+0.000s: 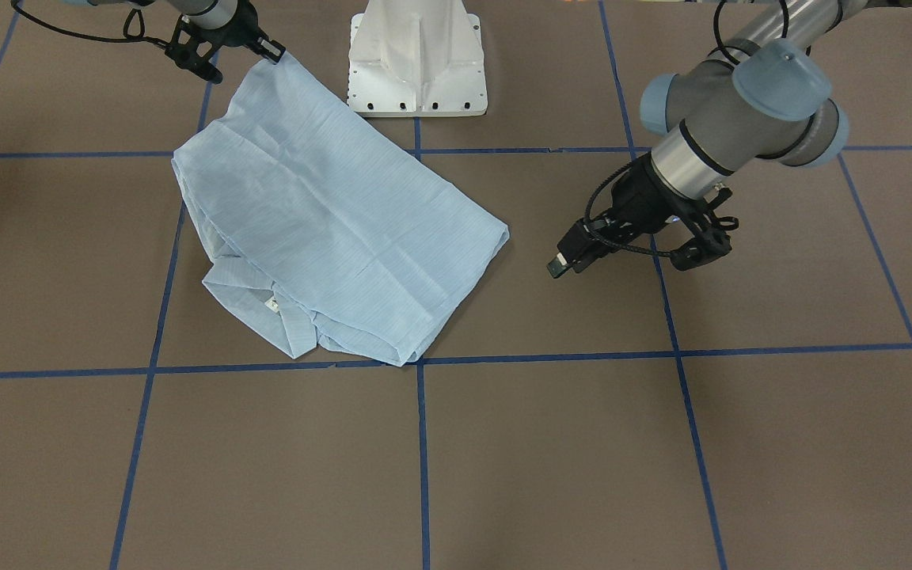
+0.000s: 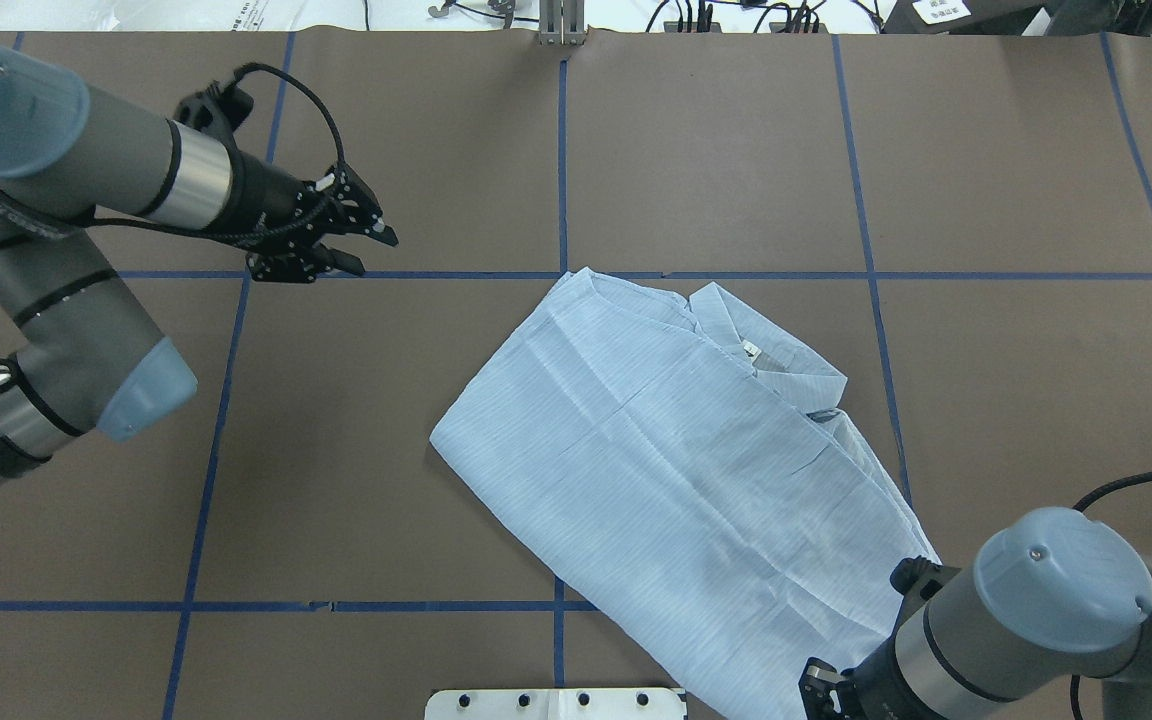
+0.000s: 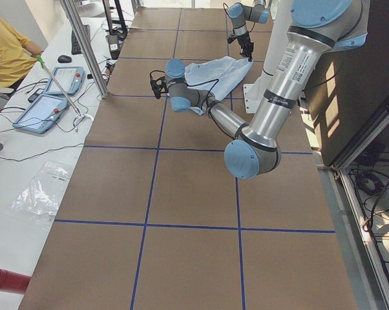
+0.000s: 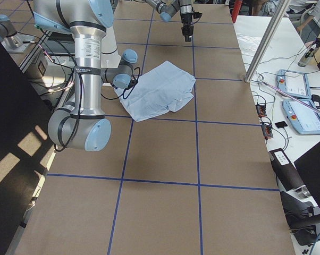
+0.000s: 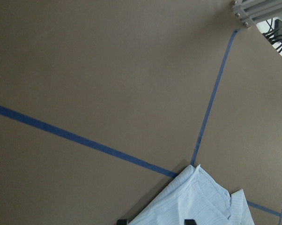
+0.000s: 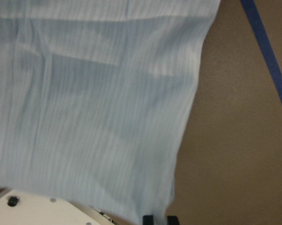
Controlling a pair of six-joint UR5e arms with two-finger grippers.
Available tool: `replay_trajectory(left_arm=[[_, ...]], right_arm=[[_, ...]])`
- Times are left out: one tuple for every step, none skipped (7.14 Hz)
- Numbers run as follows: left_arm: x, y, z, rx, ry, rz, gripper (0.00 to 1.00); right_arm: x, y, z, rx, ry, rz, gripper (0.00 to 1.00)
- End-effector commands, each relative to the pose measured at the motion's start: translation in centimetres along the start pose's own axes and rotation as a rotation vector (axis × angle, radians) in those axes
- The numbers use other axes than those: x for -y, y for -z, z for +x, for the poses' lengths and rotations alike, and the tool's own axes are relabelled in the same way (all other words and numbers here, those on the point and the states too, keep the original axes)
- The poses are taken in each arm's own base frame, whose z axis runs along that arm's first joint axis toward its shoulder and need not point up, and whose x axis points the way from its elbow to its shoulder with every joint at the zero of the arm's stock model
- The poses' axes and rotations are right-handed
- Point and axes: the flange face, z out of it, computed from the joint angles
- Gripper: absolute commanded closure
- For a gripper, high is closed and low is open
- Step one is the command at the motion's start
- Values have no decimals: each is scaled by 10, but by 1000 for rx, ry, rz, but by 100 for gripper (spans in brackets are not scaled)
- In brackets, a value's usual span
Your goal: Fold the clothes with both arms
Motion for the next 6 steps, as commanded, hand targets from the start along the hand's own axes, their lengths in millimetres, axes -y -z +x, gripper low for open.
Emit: replay_trajectory(left_arm=[[-63, -43, -11, 29, 36, -72, 33], [-69, -55, -19, 66, 55, -40, 30], [-86, -71, -26, 164, 117, -4, 21], [-104, -80, -28, 193, 149, 9, 31], [-108, -87, -31, 205, 151, 4, 31], [-133, -106, -46, 237, 138, -21, 31]], right_arm=[[14, 22, -14, 61, -48, 20, 0], [49, 68, -43, 184, -93, 80, 0], [79, 98, -84, 286, -121, 134, 0], [104, 126, -119, 359, -151, 175, 0], [122, 139, -131, 387, -172, 199, 0], [129, 141, -131, 393, -173, 220, 0]])
